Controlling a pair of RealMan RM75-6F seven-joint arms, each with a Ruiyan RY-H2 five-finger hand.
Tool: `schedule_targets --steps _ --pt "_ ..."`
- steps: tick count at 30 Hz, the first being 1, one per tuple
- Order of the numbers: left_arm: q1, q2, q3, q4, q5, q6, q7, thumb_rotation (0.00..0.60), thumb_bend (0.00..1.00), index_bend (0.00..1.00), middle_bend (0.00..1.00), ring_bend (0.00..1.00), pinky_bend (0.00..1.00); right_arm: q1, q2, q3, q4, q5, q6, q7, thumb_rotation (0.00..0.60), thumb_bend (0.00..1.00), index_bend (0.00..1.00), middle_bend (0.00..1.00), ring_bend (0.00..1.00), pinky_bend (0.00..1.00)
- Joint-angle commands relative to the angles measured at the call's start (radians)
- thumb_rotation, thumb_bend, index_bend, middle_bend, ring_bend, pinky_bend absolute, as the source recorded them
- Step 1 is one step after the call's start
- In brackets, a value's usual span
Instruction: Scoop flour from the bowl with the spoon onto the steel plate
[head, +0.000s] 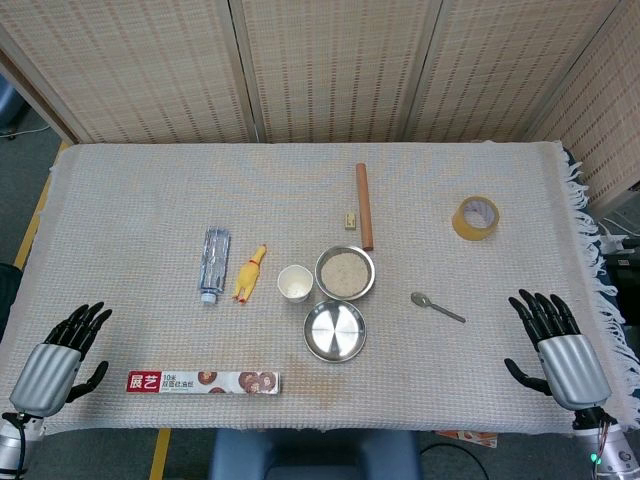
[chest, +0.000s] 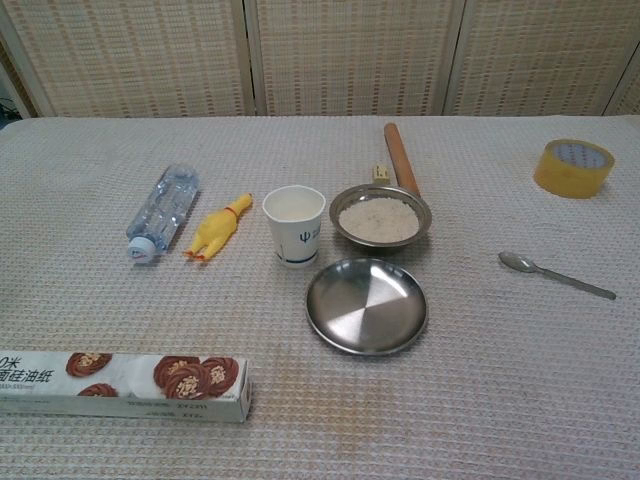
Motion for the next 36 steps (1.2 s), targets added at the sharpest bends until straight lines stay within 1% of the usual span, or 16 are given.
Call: schedule_targets --steps 1,6,9,11,16,18,20,23,29,36 --pt "-0.001 0.000 -0.002 -0.001 -0.003 -0.001 -0.003 0.600 0.39 0.00 0.00 0.00 0.19 0.000 -0.012 0.013 0.004 0.021 0.001 -0.012 0.515 0.19 0.00 0.00 0.00 0.00" --pt "-0.002 -0.019 -0.008 0.034 0.041 0.051 -0.023 0.600 0.39 0.00 0.00 0.00 0.11 -0.002 -0.053 0.034 0.017 0.053 0.009 -0.025 0.515 0.19 0.00 0.00 0.00 0.00" --pt "0.002 -0.028 -0.010 0.060 0.052 0.079 -0.048 0.600 0.39 0.00 0.00 0.00 0.09 0.006 -0.099 0.046 0.027 0.088 -0.014 -0.030 0.516 0.19 0.04 0.00 0.00 0.00" --pt "0.003 -0.027 -0.011 0.060 0.047 0.079 -0.060 0.600 0.39 0.00 0.00 0.00 0.09 0.019 -0.137 0.062 0.041 0.126 -0.041 -0.039 0.519 0.19 0.13 0.00 0.00 0.00" --pt "-0.007 -0.013 -0.003 0.057 0.040 0.051 -0.103 0.600 0.39 0.00 0.00 0.00 0.10 0.073 -0.244 0.119 0.102 0.233 -0.120 -0.119 0.526 0.22 0.29 0.00 0.00 0.00" --pt "-0.011 -0.004 0.003 0.052 0.033 0.033 -0.123 0.600 0.39 0.00 0.00 0.00 0.10 0.096 -0.293 0.142 0.128 0.273 -0.141 -0.171 0.547 0.23 0.36 0.00 0.00 0.00" --pt "-0.015 0.005 0.005 0.049 0.027 0.021 -0.145 0.600 0.39 0.00 0.00 0.00 0.10 0.118 -0.339 0.163 0.153 0.304 -0.151 -0.218 0.584 0.23 0.43 0.00 0.00 0.00" --pt "-0.021 0.012 0.006 0.052 0.029 0.015 -0.170 0.600 0.39 0.00 0.00 0.00 0.10 0.147 -0.379 0.181 0.171 0.350 -0.183 -0.281 0.598 0.23 0.49 0.00 0.00 0.00" --pt "-0.029 0.020 0.009 0.056 0.021 -0.003 -0.200 0.600 0.39 0.00 0.00 0.01 0.10 0.201 -0.425 0.210 0.206 0.434 -0.247 -0.359 0.597 0.23 0.49 0.00 0.00 0.00" --pt "-0.036 0.023 0.014 0.056 0.019 -0.021 -0.210 0.600 0.40 0.00 0.00 0.00 0.11 0.267 -0.483 0.243 0.283 0.548 -0.358 -0.374 0.598 0.27 0.48 0.00 0.00 0.00"
